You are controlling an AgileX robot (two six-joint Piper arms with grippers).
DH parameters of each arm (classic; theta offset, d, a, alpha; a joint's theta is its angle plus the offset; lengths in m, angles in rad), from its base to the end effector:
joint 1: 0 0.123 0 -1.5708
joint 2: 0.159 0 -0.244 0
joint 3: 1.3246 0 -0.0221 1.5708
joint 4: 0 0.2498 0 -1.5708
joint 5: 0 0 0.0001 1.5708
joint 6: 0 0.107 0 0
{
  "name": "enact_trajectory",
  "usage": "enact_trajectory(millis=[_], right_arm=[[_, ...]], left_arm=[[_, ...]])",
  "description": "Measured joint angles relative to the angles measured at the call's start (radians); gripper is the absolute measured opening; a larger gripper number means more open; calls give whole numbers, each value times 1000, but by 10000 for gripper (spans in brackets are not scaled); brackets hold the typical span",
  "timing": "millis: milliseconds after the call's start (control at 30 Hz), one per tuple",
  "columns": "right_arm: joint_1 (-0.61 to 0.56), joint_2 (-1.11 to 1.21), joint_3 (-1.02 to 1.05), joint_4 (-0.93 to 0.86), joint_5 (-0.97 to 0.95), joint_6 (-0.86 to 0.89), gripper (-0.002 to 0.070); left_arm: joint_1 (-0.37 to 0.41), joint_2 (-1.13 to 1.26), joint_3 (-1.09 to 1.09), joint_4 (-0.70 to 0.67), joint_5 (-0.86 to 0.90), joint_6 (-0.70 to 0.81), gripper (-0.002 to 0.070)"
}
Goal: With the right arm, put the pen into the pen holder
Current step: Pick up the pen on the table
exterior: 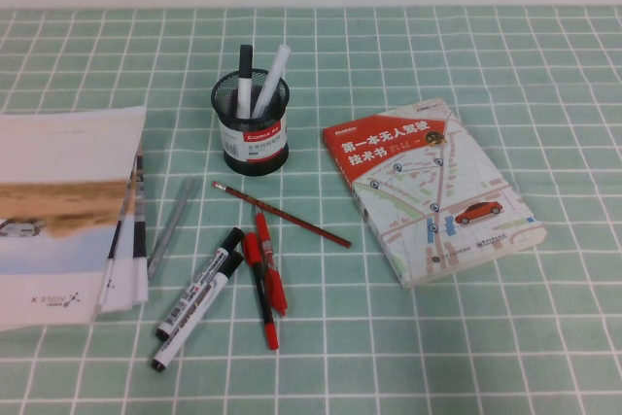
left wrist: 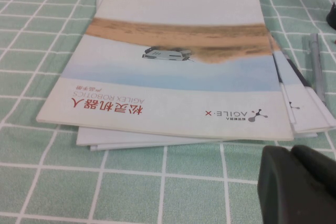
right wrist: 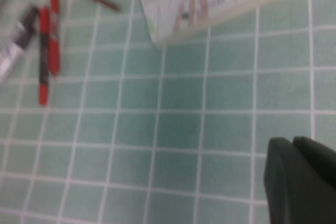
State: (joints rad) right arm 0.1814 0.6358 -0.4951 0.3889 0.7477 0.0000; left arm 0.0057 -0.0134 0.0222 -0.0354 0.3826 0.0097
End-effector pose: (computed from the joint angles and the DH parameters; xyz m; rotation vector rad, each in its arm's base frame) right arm 0.1469 0.0550 0.2344 -0.0018 2.3641 0.5375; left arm 0.1079 -0.0008 0.1679 -0.0179 1.8747 -0.0244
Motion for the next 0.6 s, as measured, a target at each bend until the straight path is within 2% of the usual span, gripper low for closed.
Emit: enact_trajectory(millis=[267, 600], right_arm=[[20, 304, -175, -10, 75, -124, -20], [300, 773, -543, -123, 73, -146, -20]], left_arm=[[0, 0, 0, 0, 0, 0, -4], [0, 0, 0, 0, 0, 0, -4]])
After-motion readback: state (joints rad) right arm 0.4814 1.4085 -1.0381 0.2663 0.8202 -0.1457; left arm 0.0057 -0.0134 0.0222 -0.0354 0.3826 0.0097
